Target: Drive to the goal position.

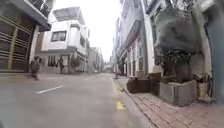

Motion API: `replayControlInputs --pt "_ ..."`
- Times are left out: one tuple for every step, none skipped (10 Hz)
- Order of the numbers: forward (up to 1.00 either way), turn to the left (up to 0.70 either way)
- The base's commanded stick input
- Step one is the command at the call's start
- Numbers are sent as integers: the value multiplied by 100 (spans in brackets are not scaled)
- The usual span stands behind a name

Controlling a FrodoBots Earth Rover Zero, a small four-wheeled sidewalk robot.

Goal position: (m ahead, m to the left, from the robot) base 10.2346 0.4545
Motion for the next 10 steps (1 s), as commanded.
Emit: replayControlInputs --pt "47 1" --pt "47 1" --pt "47 1" --pt "47 1" --pt "47 1" --pt "47 1" --pt "47 1" --pt "47 1" --pt "47 1" --pt "47 1"
